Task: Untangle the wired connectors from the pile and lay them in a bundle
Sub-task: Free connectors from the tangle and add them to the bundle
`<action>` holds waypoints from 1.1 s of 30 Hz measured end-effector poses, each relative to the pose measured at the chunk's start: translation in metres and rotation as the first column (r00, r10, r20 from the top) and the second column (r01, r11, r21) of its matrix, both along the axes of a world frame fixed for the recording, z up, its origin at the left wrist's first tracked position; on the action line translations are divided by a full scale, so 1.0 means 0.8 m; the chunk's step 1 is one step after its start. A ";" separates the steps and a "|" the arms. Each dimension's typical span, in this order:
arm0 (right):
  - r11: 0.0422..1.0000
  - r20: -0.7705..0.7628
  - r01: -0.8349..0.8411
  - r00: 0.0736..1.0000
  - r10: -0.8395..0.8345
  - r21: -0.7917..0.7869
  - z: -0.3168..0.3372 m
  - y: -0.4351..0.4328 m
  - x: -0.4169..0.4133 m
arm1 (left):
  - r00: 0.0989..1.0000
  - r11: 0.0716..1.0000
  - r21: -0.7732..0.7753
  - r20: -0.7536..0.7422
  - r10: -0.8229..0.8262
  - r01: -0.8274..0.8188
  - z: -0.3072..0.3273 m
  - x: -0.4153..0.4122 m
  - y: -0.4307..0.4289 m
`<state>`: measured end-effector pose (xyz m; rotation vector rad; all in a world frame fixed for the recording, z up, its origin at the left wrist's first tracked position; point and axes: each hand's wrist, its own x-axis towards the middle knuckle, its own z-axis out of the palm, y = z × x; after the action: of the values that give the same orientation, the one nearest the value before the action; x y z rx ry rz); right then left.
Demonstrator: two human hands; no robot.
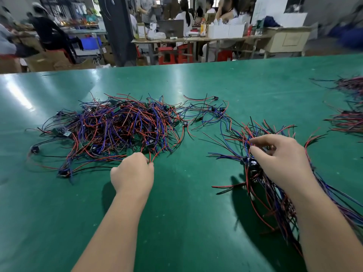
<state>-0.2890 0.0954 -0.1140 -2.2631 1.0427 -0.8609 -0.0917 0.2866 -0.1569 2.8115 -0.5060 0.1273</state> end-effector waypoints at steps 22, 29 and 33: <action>0.821 -0.469 -0.388 0.682 0.562 0.419 0.016 0.073 0.057 | 0.899 0.920 0.072 -0.253 -0.356 0.385 0.018 -0.059 -0.015; 0.519 0.183 -0.432 0.868 0.462 0.737 -0.022 0.100 0.087 | 0.863 0.885 -0.275 -0.242 -0.443 0.377 0.022 -0.051 -0.014; 0.611 0.259 -0.423 0.903 0.342 0.669 -0.019 0.093 0.095 | 0.823 0.770 -0.491 -0.167 -0.543 0.407 0.022 -0.045 -0.017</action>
<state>-0.2127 0.1694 -0.1288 -1.6318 0.6283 -0.2877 -0.1279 0.2733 -0.1390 2.1249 -0.9693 -0.2638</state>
